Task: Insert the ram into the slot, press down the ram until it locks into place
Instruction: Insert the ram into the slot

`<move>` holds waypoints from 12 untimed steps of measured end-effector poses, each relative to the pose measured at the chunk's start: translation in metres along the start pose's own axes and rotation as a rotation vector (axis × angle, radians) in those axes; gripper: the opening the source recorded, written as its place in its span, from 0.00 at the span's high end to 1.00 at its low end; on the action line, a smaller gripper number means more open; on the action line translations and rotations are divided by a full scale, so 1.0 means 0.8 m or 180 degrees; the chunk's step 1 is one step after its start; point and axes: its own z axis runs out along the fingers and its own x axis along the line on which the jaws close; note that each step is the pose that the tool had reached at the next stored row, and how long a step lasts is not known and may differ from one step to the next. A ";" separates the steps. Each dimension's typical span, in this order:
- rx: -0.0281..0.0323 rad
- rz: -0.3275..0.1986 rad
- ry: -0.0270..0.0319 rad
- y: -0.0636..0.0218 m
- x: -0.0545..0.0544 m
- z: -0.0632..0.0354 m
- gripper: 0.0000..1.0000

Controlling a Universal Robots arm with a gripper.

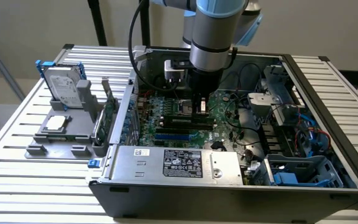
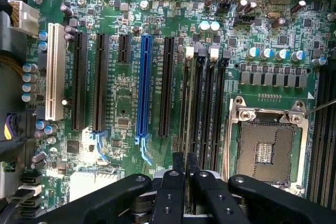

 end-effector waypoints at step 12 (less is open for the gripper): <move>0.0016 0.0000 0.0000 0.002 0.000 0.003 0.87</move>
